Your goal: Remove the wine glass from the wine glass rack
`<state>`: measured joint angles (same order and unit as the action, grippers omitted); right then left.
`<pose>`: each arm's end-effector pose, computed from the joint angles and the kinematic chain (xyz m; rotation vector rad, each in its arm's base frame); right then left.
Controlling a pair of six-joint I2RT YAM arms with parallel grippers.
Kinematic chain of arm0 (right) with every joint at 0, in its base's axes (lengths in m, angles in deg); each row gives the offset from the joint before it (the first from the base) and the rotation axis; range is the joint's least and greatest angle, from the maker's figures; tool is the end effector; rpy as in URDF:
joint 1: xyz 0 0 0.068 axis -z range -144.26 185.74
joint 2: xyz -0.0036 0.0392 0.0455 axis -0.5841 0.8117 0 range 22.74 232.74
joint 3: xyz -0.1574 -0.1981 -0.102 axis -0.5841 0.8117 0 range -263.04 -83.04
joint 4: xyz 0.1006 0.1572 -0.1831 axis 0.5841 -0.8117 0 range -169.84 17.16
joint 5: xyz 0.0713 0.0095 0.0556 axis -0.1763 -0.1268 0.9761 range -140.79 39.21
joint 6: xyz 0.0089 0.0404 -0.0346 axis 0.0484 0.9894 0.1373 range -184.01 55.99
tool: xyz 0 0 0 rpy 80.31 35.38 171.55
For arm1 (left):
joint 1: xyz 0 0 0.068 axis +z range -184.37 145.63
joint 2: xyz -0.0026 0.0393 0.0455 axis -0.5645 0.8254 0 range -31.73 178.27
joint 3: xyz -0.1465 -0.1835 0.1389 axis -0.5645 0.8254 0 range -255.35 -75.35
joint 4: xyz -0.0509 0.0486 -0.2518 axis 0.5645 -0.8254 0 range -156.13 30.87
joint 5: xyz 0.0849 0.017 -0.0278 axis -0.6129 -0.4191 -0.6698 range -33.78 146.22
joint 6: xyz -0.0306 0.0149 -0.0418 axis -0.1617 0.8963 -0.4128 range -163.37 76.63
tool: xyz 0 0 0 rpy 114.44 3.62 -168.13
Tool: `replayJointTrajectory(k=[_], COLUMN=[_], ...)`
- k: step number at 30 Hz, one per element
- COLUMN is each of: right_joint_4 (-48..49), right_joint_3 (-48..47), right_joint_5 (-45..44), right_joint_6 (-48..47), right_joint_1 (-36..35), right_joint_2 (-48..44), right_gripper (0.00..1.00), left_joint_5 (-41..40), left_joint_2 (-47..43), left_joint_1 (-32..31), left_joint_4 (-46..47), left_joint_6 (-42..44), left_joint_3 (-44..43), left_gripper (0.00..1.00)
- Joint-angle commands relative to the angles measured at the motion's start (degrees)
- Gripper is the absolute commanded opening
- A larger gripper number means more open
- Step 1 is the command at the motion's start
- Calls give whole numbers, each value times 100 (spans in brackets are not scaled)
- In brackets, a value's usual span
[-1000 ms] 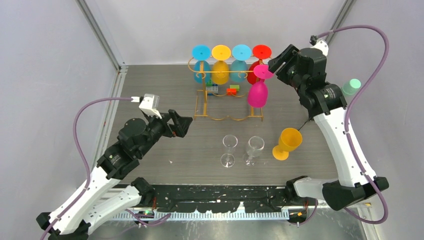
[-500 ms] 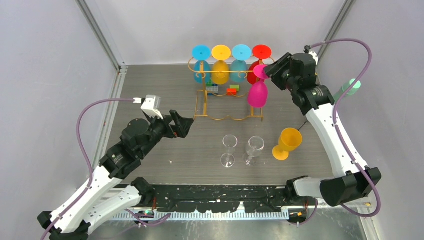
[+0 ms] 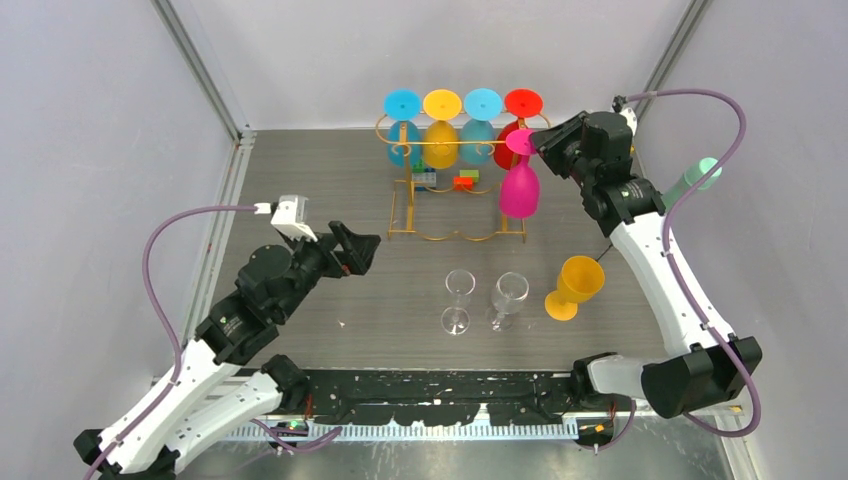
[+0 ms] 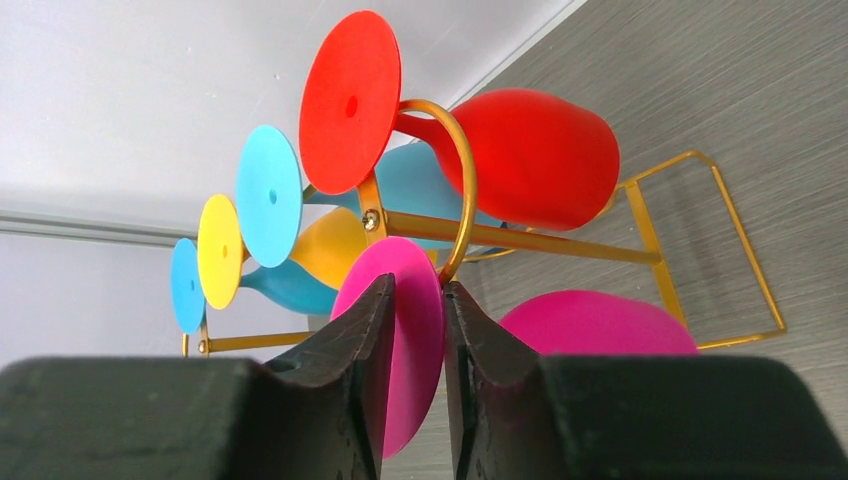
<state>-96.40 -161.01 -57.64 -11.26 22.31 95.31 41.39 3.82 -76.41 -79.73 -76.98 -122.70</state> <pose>0.2764 0.0615 0.4141 0.7322 1.7991 0.6701 0.1101 -0.0868 0.3594 -0.0666 1.7770 -0.7475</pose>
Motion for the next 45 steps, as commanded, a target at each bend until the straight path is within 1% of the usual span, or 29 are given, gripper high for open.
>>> replayJointTrajectory(k=[1, 7, 9, 10, 12, 19, 26, 29, 32, 37, 45], right_joint_4=[399, 401, 432, 466, 601, 915, 1224, 1144, 947, 901, 826], right_joint_3=[97, 71, 95, 135, 205, 372, 528, 504, 408, 373, 418], right_joint_5=[-137, -128, -109, -103, -65, 97, 494, 588, 870, 1285, 1580], right_joint_6=[96, -17, -6, 9, 81, 499, 1028, 1171, 1303, 1453, 1540], right_joint_1=[25, 25, 25, 25, 29, 25, 25, 25, 25, 25, 25], right_joint_2=[-280, -350, -387, -425, -499, -752, -1008, -1049, -1048, -1073, -1105], right_gripper=[27, 19, 13, 7, 2, 0, 0, 0, 0, 0, 0], left_joint_5=[-441, -652, -684, -704, -758, -854, -848, -838, -799, -688, -473], left_joint_2=[-270, -423, -418, -411, -400, -454, -504, -519, -521, -482, -390], left_joint_1=[-15, -15, -15, -15, -16, -15, -15, -15, -15, -17, -15], left_joint_4=[307, 329, 337, 337, 307, 282, 272, 264, 259, 285, 330], left_joint_6=[-230, -281, -303, -304, -305, -304, -322, -322, -322, -327, -409], left_joint_3=[116, 181, 183, 183, 161, 147, 157, 165, 152, 152, 121], left_gripper=[100, 100, 100, 100, 100, 100, 100, 100, 100, 100, 100])
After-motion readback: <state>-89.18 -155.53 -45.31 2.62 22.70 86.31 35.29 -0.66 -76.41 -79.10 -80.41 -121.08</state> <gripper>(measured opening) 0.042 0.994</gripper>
